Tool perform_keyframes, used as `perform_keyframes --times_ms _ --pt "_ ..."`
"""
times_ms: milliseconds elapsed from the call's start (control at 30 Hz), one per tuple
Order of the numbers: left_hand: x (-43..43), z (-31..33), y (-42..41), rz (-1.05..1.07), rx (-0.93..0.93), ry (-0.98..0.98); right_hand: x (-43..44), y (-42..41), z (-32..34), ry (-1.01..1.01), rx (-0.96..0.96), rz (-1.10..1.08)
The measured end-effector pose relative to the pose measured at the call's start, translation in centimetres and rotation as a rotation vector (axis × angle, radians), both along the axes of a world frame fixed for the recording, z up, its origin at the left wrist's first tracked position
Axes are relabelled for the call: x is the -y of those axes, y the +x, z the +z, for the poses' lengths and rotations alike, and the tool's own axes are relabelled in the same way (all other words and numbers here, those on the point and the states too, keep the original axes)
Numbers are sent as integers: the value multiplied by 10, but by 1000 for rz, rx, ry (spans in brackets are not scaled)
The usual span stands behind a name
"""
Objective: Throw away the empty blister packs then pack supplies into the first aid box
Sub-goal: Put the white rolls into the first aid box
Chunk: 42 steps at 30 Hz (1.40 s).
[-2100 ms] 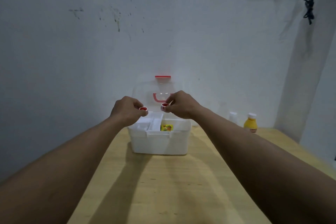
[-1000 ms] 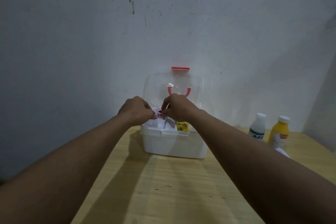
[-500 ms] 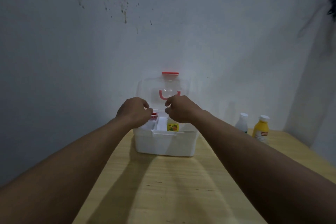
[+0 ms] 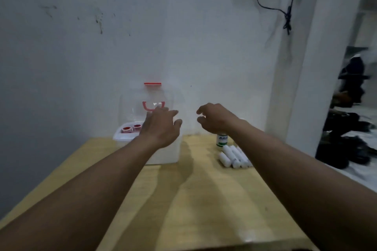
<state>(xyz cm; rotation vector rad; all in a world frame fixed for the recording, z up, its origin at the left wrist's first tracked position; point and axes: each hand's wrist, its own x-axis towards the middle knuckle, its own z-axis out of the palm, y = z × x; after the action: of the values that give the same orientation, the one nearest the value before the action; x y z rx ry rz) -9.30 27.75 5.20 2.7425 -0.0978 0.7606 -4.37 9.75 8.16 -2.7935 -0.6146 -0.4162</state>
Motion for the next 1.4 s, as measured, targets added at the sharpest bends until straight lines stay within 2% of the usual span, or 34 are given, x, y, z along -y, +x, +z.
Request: perform_keyframes --times_ms 267,500,733,967,1167,1400 --pt "72 -31 -12 -145 -38 152 64 -19 -21 21 -64 -135" --pt "103 -74 -5 -172 -289 243 95 -30 -54 -21 -110 -161" --pt "122 -92 0 -187 -390 234 103 -25 -80 -69 -201 -175" --pt "115 -92 6 -195 -325 200 100 -15 -88 -108 -215 -140" --pt "115 -85 9 -104 -143 84 94 -13 -89 -173 -148 -179" --pt "121 -77 18 26 -193 -39 88 -6 -89 -74 -174 -200"
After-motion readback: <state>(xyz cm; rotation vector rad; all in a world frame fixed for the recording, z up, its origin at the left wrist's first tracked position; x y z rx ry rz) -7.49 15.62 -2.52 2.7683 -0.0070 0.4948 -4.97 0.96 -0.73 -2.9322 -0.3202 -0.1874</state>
